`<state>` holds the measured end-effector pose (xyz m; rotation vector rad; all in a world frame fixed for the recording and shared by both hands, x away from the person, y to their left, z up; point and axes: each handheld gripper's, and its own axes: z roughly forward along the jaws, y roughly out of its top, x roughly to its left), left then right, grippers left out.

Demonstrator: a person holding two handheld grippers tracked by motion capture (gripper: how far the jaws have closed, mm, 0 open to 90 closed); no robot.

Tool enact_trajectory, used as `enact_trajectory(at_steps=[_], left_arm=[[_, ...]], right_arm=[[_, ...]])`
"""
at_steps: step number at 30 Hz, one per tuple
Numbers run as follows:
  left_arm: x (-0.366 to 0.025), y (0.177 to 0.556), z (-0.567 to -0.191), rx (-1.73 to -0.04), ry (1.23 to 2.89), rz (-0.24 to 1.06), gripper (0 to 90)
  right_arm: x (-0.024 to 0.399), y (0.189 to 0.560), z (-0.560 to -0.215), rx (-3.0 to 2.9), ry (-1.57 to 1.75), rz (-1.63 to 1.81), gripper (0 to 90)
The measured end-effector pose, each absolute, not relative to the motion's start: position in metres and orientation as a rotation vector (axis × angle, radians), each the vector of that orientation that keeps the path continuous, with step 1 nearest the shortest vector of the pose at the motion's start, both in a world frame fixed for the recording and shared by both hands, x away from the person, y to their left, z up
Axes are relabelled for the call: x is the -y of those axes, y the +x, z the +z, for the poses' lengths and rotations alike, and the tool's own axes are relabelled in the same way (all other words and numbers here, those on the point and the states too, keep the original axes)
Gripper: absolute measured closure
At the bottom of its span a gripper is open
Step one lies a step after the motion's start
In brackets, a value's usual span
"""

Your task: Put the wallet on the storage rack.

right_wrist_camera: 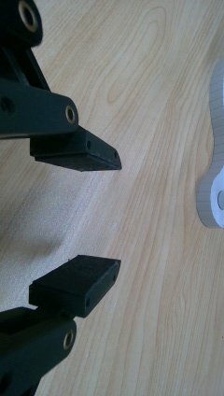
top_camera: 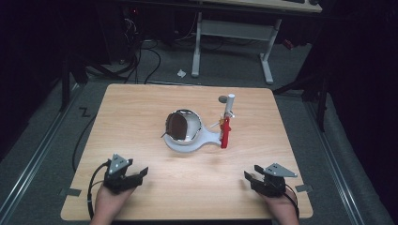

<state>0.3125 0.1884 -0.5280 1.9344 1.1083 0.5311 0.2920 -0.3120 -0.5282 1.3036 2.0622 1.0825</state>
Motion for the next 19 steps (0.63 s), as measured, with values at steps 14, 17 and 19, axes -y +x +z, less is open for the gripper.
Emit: enact_trajectory(at_steps=[14,17,19], left_arm=[[-0.202,0.305,-0.529,-1.172,1.949,0.524,29.6],[-0.205,0.307,-0.529,-1.187,1.927,0.463,29.8],[-0.207,0.308,-0.527,-1.18,1.915,0.445,29.7]], right_arm=[[0.316,0.296,-0.53,-2.043,1.344,1.068,45.8],[0.316,0.296,-0.53,-2.035,1.35,1.058,45.6],[0.316,0.296,-0.53,-2.035,1.337,1.049,45.4]])
